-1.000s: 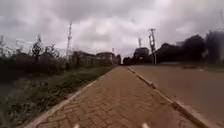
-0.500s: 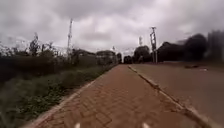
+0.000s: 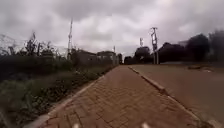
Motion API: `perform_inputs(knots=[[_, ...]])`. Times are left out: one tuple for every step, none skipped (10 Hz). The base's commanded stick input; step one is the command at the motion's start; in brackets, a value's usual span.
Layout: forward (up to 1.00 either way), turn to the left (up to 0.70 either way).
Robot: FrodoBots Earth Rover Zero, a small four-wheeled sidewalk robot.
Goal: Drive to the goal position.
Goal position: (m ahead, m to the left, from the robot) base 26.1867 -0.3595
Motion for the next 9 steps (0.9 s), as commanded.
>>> perform_inputs(knots=[[0.70, -0.33], [0.70, -0.35], [0.70, -0.35], [0.70, -0.35], [0.70, -0.35], [0.70, -0.35], [0.70, -0.35], [0.70, 0.00], [0.70, 0.00]])
